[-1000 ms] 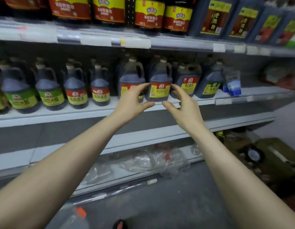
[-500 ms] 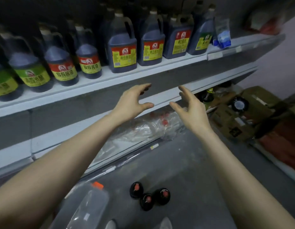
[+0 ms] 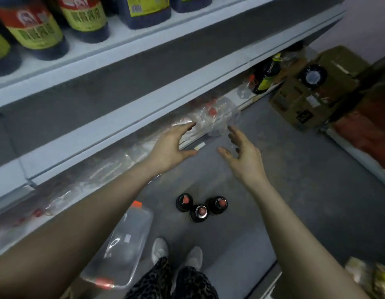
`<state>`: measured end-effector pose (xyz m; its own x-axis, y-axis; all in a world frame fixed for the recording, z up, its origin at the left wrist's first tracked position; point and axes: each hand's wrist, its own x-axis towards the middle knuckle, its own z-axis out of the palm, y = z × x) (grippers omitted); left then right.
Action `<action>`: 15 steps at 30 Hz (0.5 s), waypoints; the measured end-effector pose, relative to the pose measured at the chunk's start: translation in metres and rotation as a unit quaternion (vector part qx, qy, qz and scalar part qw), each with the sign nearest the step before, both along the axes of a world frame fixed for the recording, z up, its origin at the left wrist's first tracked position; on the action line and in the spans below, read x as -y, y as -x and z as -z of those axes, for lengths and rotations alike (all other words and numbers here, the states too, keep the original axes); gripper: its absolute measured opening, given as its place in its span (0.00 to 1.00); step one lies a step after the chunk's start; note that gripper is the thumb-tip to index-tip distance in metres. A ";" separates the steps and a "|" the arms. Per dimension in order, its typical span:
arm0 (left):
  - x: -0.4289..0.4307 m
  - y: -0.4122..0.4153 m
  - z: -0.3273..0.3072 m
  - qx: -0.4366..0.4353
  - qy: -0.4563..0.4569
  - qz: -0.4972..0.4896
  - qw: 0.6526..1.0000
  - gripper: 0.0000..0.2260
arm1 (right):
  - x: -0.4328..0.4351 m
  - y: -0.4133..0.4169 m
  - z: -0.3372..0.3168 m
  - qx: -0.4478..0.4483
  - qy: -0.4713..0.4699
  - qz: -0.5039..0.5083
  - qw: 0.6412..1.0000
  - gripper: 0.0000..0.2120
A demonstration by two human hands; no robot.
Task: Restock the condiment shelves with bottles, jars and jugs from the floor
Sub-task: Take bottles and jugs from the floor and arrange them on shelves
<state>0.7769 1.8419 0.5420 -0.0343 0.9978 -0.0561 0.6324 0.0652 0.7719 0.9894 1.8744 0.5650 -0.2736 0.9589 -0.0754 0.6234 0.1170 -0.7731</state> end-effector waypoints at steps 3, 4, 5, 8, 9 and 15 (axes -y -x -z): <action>0.009 0.004 0.036 0.017 0.032 -0.012 0.999 0.36 | 0.004 0.004 0.033 0.008 0.048 -0.008 0.999 0.31; 0.012 0.006 0.050 0.023 0.043 -0.017 0.999 0.36 | 0.004 0.005 0.046 0.007 0.064 -0.008 0.998 0.32; 0.016 0.007 0.065 0.029 0.055 -0.024 0.998 0.36 | 0.007 0.006 0.061 0.004 0.080 -0.008 0.997 0.32; 0.028 0.009 0.107 0.038 0.084 -0.039 0.995 0.36 | 0.012 0.008 0.103 0.012 0.113 -0.012 0.993 0.32; 0.032 0.009 0.121 0.043 0.091 -0.043 0.994 0.36 | 0.014 0.009 0.116 0.016 0.120 -0.016 0.993 0.31; 0.054 0.009 0.217 0.039 0.155 -0.046 0.986 0.37 | 0.023 0.010 0.215 0.037 0.173 -0.014 0.984 0.31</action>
<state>0.7676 1.7883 0.3251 -0.1085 0.9253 -0.3634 0.5525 0.3601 0.7517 0.9789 1.8518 0.3499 -0.2816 0.8640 -0.4174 0.6799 -0.1273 -0.7222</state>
